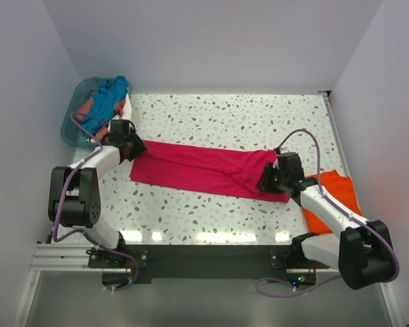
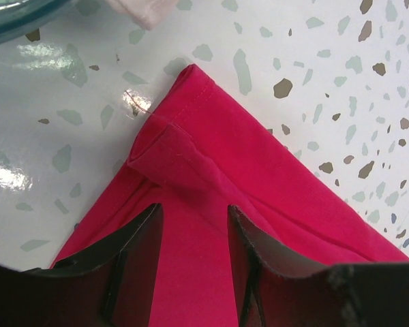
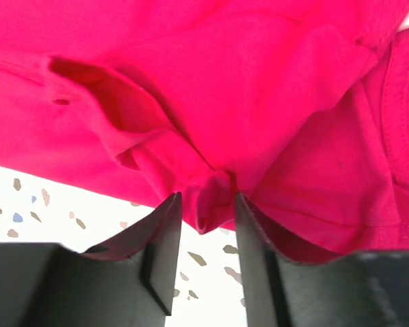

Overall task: Fold and stack the t-shirts
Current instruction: Fold the tshirt

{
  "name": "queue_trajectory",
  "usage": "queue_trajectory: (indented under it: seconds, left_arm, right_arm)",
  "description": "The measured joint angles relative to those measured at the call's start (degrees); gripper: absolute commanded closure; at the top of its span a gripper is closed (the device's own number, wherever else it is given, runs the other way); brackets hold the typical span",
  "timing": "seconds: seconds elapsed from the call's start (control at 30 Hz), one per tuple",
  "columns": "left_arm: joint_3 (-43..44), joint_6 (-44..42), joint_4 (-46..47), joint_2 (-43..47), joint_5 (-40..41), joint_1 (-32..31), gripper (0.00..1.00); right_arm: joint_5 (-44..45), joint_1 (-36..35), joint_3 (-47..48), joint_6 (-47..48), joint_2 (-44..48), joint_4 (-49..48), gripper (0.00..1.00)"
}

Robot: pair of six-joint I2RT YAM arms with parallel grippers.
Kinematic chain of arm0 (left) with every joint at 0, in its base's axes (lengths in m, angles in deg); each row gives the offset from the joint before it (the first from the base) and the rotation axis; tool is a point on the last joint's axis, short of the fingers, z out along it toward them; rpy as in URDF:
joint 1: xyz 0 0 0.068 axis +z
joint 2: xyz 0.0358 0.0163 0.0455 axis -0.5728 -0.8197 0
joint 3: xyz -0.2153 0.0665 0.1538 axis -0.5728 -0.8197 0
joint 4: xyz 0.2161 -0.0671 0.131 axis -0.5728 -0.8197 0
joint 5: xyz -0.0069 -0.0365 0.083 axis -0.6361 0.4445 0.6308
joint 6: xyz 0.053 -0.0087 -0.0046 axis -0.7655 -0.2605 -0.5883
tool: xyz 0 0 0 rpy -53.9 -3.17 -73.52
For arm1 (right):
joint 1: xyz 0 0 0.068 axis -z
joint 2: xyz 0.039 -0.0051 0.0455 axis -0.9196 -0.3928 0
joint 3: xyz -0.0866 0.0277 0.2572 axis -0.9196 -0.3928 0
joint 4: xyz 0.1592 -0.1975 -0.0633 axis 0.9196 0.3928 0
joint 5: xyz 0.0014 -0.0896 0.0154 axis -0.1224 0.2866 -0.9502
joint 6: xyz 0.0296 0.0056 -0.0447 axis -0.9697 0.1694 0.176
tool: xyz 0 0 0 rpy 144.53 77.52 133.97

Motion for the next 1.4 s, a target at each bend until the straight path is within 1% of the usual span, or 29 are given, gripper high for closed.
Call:
queue_trajectory:
  seconds: [0.17, 0.27, 0.33, 0.43, 0.47, 0.53, 0.57, 0.67, 0.8, 0.97, 1.1, 1.2, 1.23, 1.33, 1.37, 1.4]
  left_arm:
    - [0.0, -0.2, 0.0, 0.2, -0.5, 0.1, 0.52]
    - [0.0, -0.2, 0.0, 0.8, -0.7, 0.1, 0.52]
    - [0.0, -0.2, 0.0, 1.2, -0.9, 0.1, 0.52]
    - [0.0, -0.3, 0.0, 1.5, -1.1, 0.1, 0.52]
    - [0.0, -0.3, 0.0, 1.5, -1.2, 0.1, 0.52]
    - [0.0, -0.3, 0.0, 1.5, -1.2, 0.1, 0.52]
    - [0.0, -0.3, 0.0, 1.5, -1.2, 0.1, 0.52]
    - [0.0, -0.3, 0.0, 1.5, -1.6, 0.1, 0.52]
    - [0.0, -1.1, 0.0, 1.5, -1.9, 0.1, 0.52]
    - [0.0, -1.4, 0.0, 1.5, -2.2, 0.1, 0.52]
    - [0.0, -1.5, 0.0, 1.6, -2.5, 0.1, 0.52]
    - [0.0, -1.6, 0.0, 2.0, -2.9, 0.1, 0.52]
    - [0.0, -1.6, 0.0, 2.1, -3.0, 0.1, 0.52]
    - [0.0, -1.6, -0.1, 2.4, -3.2, 0.1, 0.52]
    - [0.0, -1.6, -0.1, 2.6, -3.2, 0.1, 0.52]
    - [0.0, -1.6, -0.1, 2.8, -3.2, 0.1, 0.51]
  right_arm:
    - [1.1, -0.1, 0.7, 0.8, 3.6, 0.7, 0.53]
    - [1.6, -0.3, 3.0, 1.2, 3.2, 0.6, 0.49]
    - [1.6, -0.7, 5.0, 1.6, 1.3, 0.1, 0.47]
    - [1.7, -2.3, 8.2, 2.5, -4.4, -1.4, 0.44]
    - [1.7, -3.0, 10.0, 3.0, -8.0, -2.5, 0.44]
    - [1.7, -4.1, 11.5, 3.2, -11.6, -3.4, 0.45]
    - [1.8, -4.6, 12.2, 3.2, -13.7, -4.0, 0.48]
    - [1.9, -6.0, 13.7, 3.3, -18.2, -5.4, 0.64]
    - [3.2, -9.3, 14.9, 3.0, -21.1, -6.1, 0.80]
    - [5.6, -16.3, 14.9, 1.9, -21.1, -6.7, 0.82]
    - [8.5, -21.7, 13.6, 0.5, -19.7, -6.9, 0.79]
    - [10.6, -24.5, 11.6, -0.2, -18.1, -6.8, 0.72]
    - [11.0, -25.0, 11.1, -0.4, -17.6, -6.7, 0.66]
    - [12.4, -26.3, 9.6, -0.6, -15.6, -5.7, 0.60]
    - [12.6, -26.7, 9.2, -0.6, -14.5, -5.2, 0.55]
    - [12.8, -26.9, 9.1, -0.6, -13.4, -4.8, 0.54]
